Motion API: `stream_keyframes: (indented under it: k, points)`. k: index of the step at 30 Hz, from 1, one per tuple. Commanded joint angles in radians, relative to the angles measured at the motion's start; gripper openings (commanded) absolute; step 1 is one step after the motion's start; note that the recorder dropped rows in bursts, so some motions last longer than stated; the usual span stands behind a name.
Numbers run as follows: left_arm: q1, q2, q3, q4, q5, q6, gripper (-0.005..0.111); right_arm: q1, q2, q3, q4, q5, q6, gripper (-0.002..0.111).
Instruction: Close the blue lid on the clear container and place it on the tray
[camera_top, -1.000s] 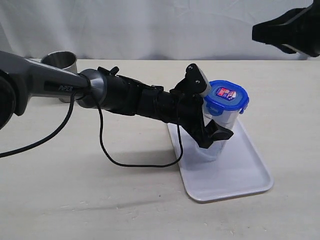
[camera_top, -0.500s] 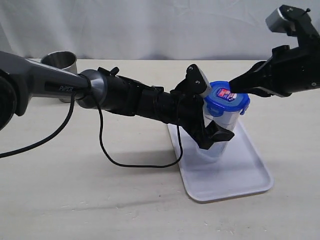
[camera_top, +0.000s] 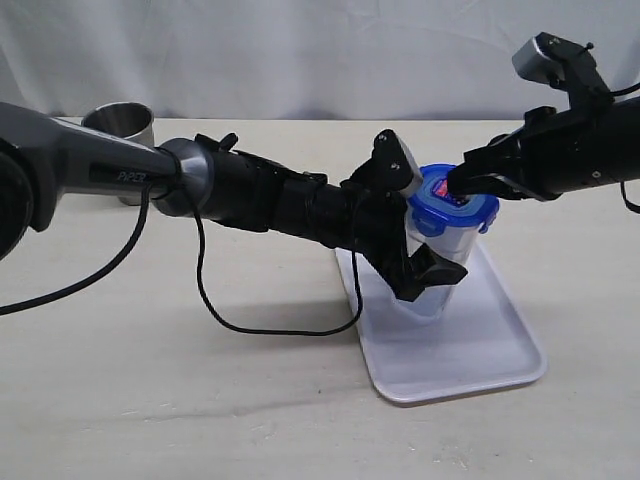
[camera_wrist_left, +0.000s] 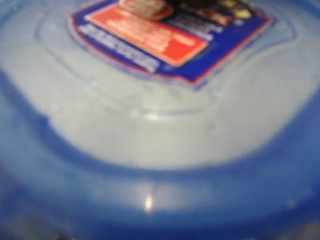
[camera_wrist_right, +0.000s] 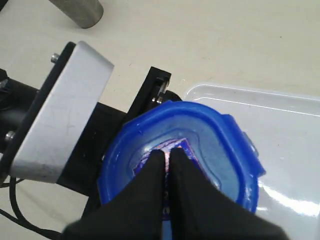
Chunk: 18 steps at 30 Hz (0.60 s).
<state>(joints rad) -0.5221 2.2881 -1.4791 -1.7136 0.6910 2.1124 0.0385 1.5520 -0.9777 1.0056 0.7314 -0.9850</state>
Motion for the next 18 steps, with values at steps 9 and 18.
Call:
stream_keyframes:
  k: [9,18]
  points:
    - [0.001,-0.084,0.0,0.278,-0.048,-0.148,0.093,-0.001,0.02,0.014,-0.06,0.003,-0.004,0.004]
    - [0.059,-0.193,0.0,1.0,-0.099,-0.809,0.087,-0.001,0.02,0.014,-0.064,0.003,-0.002,0.004]
